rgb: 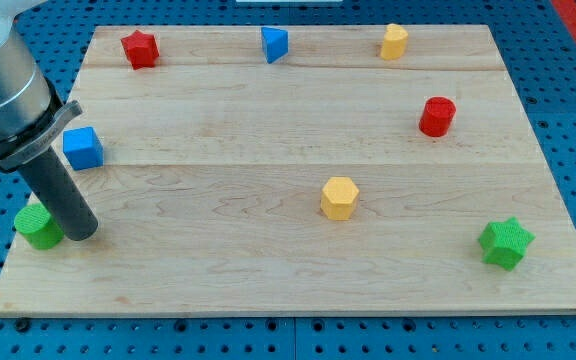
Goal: Put the yellow hexagon at the bottom center of the board
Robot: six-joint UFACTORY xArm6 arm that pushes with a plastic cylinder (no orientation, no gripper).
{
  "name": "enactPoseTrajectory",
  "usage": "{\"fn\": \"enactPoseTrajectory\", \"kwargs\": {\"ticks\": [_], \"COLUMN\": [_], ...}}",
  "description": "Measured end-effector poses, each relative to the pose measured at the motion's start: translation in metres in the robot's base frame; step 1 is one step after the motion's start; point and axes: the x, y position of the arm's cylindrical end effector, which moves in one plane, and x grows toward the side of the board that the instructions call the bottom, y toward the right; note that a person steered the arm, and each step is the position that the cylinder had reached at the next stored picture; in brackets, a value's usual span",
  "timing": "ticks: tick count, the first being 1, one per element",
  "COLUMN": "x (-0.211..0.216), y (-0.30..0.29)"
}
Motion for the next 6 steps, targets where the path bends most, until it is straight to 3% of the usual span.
{"fn": "enactPoseTrajectory", "kwargs": {"ticks": [2,4,5,6], "x": [-0.021,-0.095,-0.086,-0.019], "y": [0.026,0.222,0.285,0.244]}}
